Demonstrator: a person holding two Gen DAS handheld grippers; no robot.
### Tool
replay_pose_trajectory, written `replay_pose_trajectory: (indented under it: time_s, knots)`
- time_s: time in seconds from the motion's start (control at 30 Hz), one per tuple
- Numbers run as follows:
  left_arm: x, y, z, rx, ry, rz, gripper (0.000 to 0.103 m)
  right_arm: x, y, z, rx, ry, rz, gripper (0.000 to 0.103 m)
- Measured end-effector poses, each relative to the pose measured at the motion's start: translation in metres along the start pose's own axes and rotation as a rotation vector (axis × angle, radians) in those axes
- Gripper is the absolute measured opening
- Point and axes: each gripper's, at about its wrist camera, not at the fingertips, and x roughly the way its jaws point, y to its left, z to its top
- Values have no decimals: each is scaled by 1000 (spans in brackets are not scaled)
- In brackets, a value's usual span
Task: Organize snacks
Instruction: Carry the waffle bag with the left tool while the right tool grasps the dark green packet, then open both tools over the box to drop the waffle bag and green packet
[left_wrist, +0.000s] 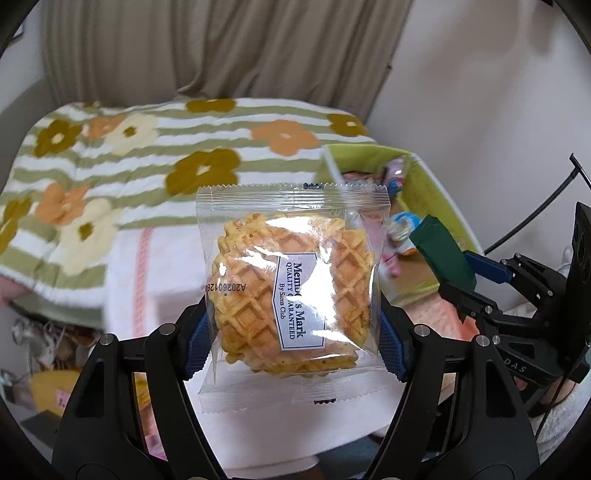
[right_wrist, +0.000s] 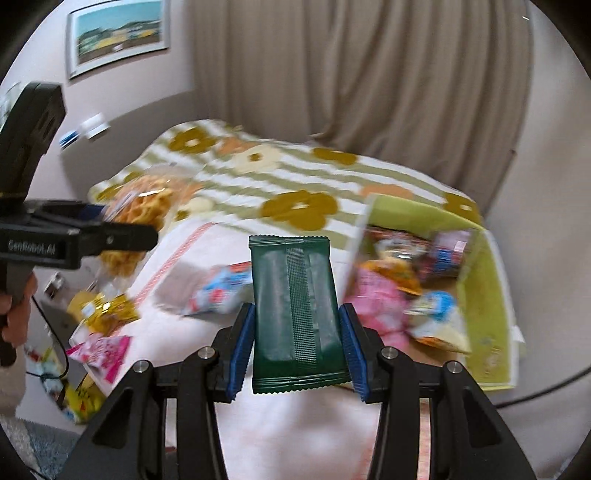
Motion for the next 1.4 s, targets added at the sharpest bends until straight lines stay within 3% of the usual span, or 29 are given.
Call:
replay_pose_trajectory:
  time_s: [0.33, 0.57, 0.87, 0.97, 1.0, 1.2, 1.4]
  knots:
    - [85, -112, 59, 11, 19, -56, 71, -2, -122, 8, 117, 11, -94, 42]
    - [150, -150, 84, 40, 115, -48, 71, 23, -176, 14, 246, 51, -76, 42]
    - [208, -164, 103, 87, 203, -32, 73, 54, -204, 21, 352, 89, -63, 42]
    - [219, -165, 107, 110, 210, -11, 89, 65, -208, 25, 364, 102, -62, 42]
    - [218, -163, 106, 115, 204, -7, 93, 69, -209, 26, 372, 109, -60, 42]
    - [210, -146, 95, 137, 205, 31, 93, 78, -206, 23, 428, 134, -39, 42]
    - [201, -129, 85, 108, 206, -2, 93, 85, -206, 24, 435, 161, -39, 42]
